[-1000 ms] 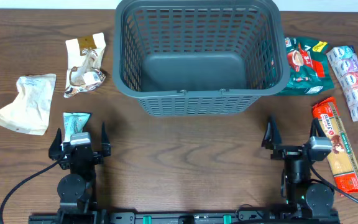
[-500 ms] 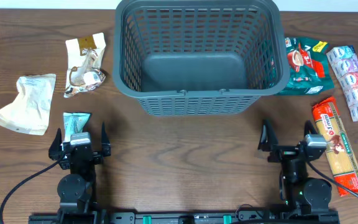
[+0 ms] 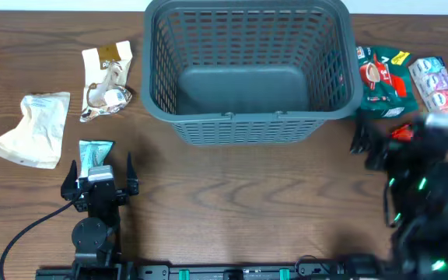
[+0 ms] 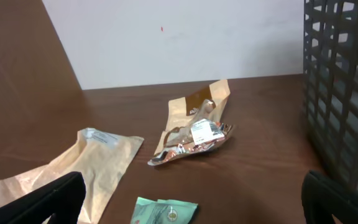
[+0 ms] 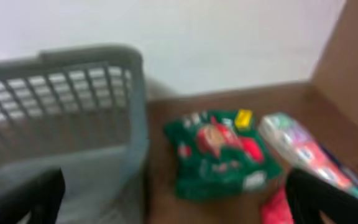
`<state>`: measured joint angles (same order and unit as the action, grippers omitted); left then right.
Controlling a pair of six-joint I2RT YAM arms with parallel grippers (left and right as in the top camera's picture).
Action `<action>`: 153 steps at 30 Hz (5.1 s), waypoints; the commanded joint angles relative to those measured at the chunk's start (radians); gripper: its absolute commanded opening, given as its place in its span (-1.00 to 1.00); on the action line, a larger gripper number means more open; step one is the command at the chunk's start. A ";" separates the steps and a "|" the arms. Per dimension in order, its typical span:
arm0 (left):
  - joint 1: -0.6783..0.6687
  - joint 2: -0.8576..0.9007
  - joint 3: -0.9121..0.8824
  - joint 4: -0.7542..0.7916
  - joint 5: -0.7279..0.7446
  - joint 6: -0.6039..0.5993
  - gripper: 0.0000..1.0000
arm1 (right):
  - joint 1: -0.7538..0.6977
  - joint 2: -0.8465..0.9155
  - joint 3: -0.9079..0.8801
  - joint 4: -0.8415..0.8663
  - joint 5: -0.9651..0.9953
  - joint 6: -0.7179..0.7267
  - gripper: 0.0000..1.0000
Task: Pack container
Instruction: 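Raise the right gripper and move it toward the green coffee bag, then lower the right gripper over the green Nescafe bag, then close the right gripper on the green bag and lift it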
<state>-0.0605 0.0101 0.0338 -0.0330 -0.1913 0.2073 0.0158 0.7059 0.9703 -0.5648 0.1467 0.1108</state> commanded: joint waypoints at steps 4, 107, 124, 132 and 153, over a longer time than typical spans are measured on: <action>0.005 -0.006 -0.030 -0.018 -0.018 0.005 0.97 | -0.030 0.315 0.515 -0.331 0.090 -0.094 0.98; 0.005 -0.006 -0.030 -0.018 -0.018 0.005 0.97 | -0.238 1.634 1.242 -0.621 -0.047 -0.270 0.99; 0.005 -0.006 -0.030 -0.018 -0.018 0.005 0.97 | -0.254 1.637 1.154 -0.547 -0.140 -0.287 0.98; 0.005 -0.006 -0.030 -0.018 -0.018 0.005 0.97 | -0.257 1.637 1.018 -0.452 -0.169 -0.287 0.99; 0.005 -0.006 -0.030 -0.018 -0.018 0.005 0.97 | -0.257 1.637 0.810 -0.341 -0.177 -0.271 -0.77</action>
<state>-0.0605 0.0101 0.0338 -0.0330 -0.1913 0.2073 -0.2310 2.2635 1.8481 -0.8715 -0.0154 -0.1829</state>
